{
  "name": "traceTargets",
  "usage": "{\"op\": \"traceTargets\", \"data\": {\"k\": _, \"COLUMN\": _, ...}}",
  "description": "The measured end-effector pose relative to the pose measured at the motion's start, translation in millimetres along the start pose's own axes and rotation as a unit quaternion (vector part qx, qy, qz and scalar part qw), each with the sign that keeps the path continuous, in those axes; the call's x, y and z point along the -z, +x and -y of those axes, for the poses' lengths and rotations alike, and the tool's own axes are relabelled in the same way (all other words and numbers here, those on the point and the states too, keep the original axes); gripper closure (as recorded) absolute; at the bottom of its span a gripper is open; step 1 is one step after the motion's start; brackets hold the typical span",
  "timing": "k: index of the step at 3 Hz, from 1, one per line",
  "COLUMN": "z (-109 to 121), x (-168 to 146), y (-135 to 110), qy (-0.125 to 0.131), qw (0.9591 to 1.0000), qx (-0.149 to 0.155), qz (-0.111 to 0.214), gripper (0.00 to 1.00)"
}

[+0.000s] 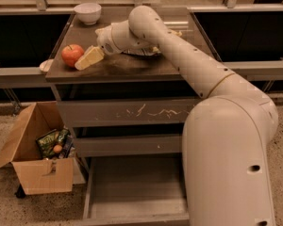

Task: Place apple into bottom drawer

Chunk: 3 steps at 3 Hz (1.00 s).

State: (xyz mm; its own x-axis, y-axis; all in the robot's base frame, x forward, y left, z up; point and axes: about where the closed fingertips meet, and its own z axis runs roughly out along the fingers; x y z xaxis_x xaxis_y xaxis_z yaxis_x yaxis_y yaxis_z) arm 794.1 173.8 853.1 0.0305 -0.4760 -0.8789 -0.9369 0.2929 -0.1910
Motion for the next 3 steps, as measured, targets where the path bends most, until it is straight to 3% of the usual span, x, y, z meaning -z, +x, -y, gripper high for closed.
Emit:
{"op": "traceTargets", "data": {"k": 2, "z": -13, "x": -17, "y": -7, "qy": -0.025, "qw": 0.9993, "qx": -0.024, "qz": 0.011, "gripper": 0.52}}
{"op": "traceTargets", "data": {"k": 3, "z": -28, "x": -30, "y": -25, "qy": -0.056, "qw": 0.9978, "qx": -0.020, "qz": 0.030, "gripper": 0.83}}
